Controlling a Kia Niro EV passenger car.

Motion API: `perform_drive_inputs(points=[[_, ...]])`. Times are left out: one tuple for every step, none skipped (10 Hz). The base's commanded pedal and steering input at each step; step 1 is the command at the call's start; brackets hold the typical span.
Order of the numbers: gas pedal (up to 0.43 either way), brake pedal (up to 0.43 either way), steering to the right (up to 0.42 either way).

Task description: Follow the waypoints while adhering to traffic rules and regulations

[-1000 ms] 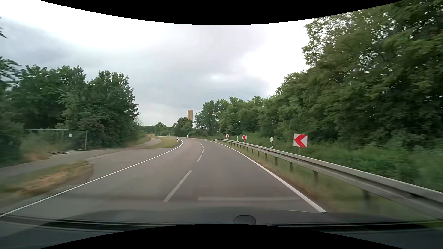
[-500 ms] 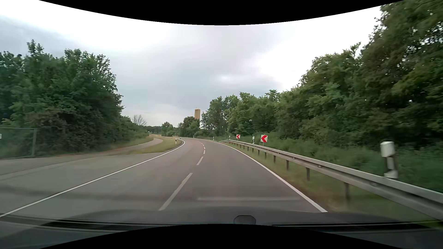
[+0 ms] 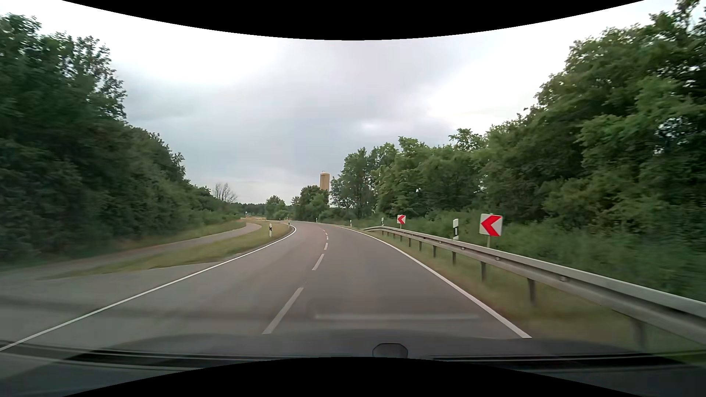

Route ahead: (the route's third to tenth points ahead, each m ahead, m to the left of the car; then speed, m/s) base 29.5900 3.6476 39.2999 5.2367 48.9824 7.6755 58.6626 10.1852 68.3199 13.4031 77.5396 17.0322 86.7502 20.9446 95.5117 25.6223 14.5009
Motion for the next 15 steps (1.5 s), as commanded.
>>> perform_drive_inputs(points=[[0.177,0.000,-0.028],[0.177,0.000,-0.028],[0.177,0.000,-0.028],[0.177,0.000,-0.027],[0.177,0.000,-0.027],[0.177,0.000,-0.027],[0.177,0.000,-0.026],[0.177,0.000,-0.026],[0.177,0.000,-0.026],[0.177,0.000,-0.026],[0.177,0.000,-0.025],[0.177,0.000,-0.023],[0.177,0.000,-0.020],[0.177,0.000,-0.019],[0.177,0.000,-0.019]])
